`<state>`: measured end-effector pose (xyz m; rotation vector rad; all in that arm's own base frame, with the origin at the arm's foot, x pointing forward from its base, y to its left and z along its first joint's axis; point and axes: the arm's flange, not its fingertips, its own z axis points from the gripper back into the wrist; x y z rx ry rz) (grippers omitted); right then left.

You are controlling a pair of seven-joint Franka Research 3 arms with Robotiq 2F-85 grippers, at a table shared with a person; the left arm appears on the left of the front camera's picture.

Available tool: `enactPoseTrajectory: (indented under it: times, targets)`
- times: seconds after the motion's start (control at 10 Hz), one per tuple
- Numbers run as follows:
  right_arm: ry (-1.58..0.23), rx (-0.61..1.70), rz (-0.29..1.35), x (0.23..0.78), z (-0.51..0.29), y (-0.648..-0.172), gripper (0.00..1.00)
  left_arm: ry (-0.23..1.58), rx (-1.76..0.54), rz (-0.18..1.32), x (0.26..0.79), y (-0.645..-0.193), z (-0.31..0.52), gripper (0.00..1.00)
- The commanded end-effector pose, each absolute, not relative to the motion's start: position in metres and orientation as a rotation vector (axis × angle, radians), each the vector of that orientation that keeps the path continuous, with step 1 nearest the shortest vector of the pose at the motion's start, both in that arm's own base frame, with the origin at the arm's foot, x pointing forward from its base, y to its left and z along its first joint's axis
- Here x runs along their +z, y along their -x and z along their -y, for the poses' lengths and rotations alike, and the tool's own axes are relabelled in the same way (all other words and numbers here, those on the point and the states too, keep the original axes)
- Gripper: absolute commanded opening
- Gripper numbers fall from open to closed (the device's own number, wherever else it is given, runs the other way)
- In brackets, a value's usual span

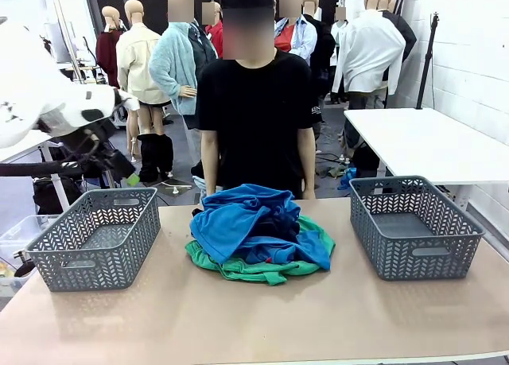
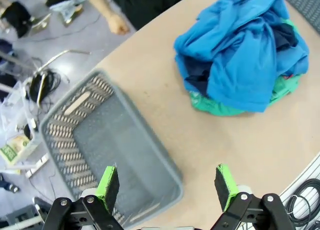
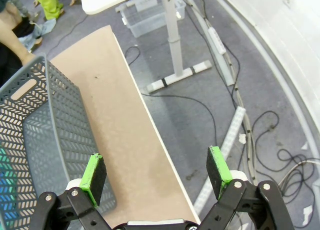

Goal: Sort the tops and bottoms.
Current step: Lift clothes from the center of the table with your left hand.

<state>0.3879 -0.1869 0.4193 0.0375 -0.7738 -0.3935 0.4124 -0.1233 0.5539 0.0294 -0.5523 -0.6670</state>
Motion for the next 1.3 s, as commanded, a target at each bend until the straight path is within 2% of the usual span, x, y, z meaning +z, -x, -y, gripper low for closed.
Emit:
enactPoseTrajectory:
  times: [0.0,0.3,0.6,1.2]
  targets:
    - [-0.031,-0.385,0.772,0.421,0.187,-0.387,1.0,0.003,-0.79,0.54,0.563,-0.46,0.167,1.0]
    - [-0.031,-0.385,0.772,0.421,0.187,-0.387,1.0,0.021,-0.908,0.353,0.538,-0.514,0.224,1.0]
    - [-0.031,-0.385,0.772,0.421,0.187,-0.387,1.0,0.039,-0.977,0.297,0.507,-0.565,0.261,1.0]
    - [-0.031,-0.385,0.772,0.421,0.187,-0.387,1.0,0.155,-1.075,0.272,0.464,-0.59,0.298,1.0]
